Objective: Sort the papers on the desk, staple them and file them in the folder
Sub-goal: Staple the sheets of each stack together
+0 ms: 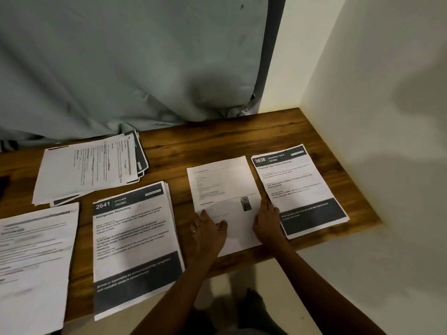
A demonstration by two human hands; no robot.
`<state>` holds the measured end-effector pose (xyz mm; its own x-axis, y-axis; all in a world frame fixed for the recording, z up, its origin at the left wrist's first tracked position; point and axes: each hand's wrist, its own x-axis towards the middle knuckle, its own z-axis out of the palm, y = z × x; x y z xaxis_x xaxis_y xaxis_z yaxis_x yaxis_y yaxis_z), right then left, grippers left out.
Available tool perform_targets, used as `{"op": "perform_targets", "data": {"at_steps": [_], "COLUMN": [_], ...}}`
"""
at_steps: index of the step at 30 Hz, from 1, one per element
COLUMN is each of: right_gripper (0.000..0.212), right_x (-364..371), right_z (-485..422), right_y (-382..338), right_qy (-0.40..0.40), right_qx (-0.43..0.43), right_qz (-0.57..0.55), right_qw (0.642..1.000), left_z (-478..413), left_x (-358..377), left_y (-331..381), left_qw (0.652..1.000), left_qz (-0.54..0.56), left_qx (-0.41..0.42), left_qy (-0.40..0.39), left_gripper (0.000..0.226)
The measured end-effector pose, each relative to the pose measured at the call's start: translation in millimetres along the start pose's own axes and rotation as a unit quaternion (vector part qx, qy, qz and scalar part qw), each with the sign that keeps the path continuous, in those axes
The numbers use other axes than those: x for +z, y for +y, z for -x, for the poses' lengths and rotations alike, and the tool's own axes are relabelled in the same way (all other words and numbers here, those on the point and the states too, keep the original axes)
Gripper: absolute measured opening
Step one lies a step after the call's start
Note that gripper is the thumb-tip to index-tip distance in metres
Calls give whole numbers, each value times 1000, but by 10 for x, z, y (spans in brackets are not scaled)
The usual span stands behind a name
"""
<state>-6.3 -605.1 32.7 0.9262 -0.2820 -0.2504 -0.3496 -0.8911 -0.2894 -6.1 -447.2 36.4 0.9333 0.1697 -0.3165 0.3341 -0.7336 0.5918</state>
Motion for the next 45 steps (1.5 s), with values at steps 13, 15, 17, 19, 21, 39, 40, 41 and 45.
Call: {"op": "perform_targets", "data": {"at_steps": [13, 15, 17, 19, 21, 39, 40, 41, 45], "right_gripper": [47, 43, 43, 46, 46, 62, 64, 66, 53], "right_x": [271, 416, 523, 599, 671, 746, 728, 703, 488], "right_z": [555, 597, 603, 609, 631, 636, 626, 605, 399], "right_y": [-1064, -1344, -1594, -1773, -1903, -2012, -2032, -2068, -2318], "right_qy": [7, -6, -38, -55, -58, -15, -1, 19, 1], "right_qx": [-169, -183, -175, -164, -150, -96, -101, -112, -141], "right_qz": [-169, -159, -143, -123, -133, -62, -74, -90, -200], "right_qw": [971, 970, 973, 977, 978, 993, 992, 989, 970], "left_z": [-196, -229, -236, -221, -198, -312, -305, -311, -462], "left_x": [-1033, -1273, -1451, -1543, -1566, -1453, -1467, -1500, -1681], "left_y": [-1013, -1376, -1639, -1779, -1853, -1606, -1604, -1598, -1588], "left_qw": [988, 979, 973, 972, 975, 988, 988, 987, 988], "left_qz": [6, 17, 50, 65, 67, 36, 38, 40, 50], "left_qx": [-42, -97, -122, -144, -157, -126, -128, -128, -101], "left_qy": [151, 179, 188, 174, 142, 81, 83, 89, 109], "left_gripper": [80, 82, 85, 89, 88, 79, 78, 77, 75]}}
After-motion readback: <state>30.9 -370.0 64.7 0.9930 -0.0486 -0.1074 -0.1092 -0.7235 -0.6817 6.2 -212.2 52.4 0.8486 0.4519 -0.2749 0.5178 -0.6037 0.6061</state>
